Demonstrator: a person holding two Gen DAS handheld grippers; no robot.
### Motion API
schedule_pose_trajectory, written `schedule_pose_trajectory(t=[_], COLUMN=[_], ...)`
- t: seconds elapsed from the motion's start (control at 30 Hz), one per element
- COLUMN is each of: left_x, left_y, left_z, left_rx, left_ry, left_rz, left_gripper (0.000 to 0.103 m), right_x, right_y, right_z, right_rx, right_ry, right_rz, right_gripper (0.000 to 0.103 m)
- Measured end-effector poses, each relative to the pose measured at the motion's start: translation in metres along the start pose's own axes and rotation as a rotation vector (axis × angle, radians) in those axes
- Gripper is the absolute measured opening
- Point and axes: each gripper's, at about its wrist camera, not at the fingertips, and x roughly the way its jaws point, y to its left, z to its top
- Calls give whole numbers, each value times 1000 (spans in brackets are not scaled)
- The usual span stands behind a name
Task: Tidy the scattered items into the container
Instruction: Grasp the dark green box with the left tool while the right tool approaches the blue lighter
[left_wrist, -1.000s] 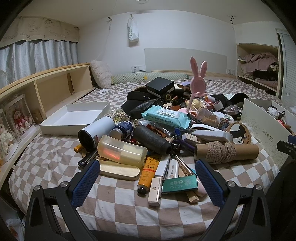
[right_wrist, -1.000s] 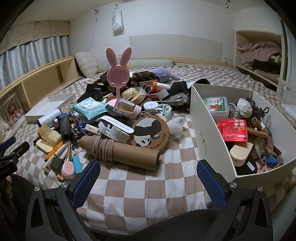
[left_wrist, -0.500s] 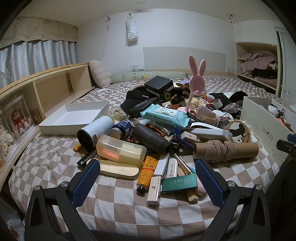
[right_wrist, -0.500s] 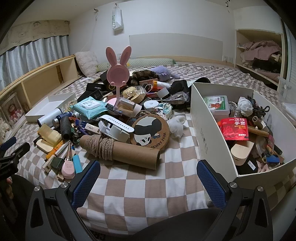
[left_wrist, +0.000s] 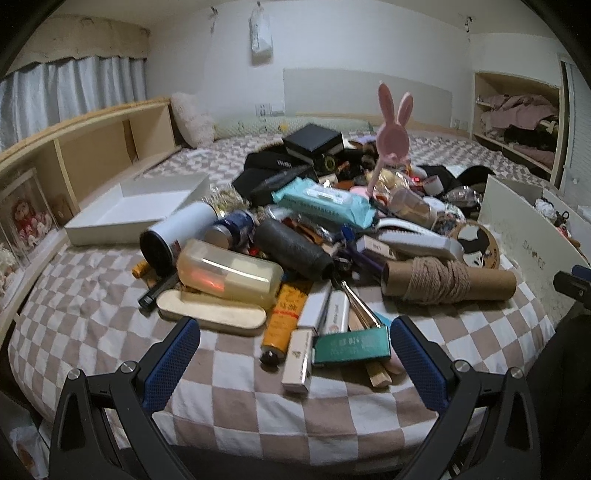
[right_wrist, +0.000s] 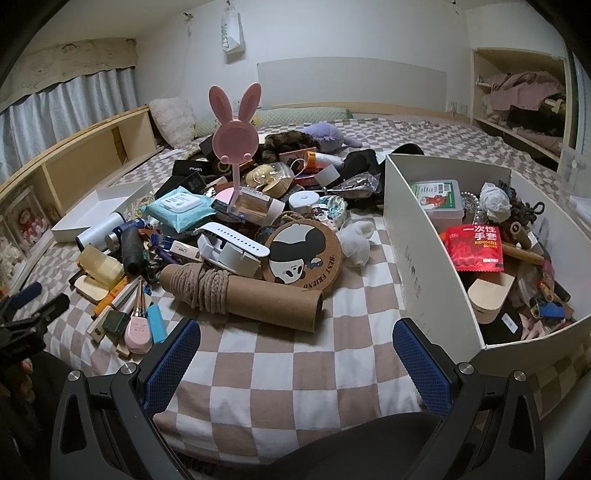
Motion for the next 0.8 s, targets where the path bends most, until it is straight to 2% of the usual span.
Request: schedule_pose_trajectory(t=[0.2,0.3,0.4,0.5,0.63,0.7,0.8], left_x=[13,19,25,33,45,51,61], left_y=[-10,-13,-15,-14,-12,-11,-10], left_z=[-4,-4,-3,-1,1,2,1], left_rx=[22,22,7,-21,-55,-73,-104], left_ry=[70,99,124,154,195,215,245], left_rz=[-5,-36,-108,-191,-243,-279,-315], left_gripper=[103,103,101,87,87,79,78], right_x=[5,7,8,9,10,11,11], right_y=[-5,-7,-8,-8,-8,-8,-9], right_z=[1,1,1,0,0,1,1], right_rx=[30,46,55,54,52,54,60], right_ry=[27,36,44,49,54,58,64], right_rz=[28,42,52,54,61,66,84], right_gripper=[103,103,103,103,103,103,103])
